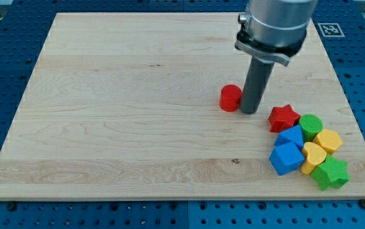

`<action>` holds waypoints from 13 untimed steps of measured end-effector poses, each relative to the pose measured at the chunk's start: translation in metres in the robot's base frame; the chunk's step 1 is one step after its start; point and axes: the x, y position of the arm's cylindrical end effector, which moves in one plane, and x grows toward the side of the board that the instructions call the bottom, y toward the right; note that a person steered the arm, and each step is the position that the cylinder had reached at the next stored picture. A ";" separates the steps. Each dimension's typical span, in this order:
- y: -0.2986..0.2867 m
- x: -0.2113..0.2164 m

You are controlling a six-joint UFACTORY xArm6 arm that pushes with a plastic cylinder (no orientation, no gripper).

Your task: Slide the red circle slightly left

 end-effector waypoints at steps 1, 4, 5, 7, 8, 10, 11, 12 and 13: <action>-0.005 -0.034; 0.024 -0.050; 0.029 -0.050; 0.009 -0.030; -0.013 -0.014; -0.044 -0.017; -0.046 -0.018; -0.037 0.013; -0.042 0.013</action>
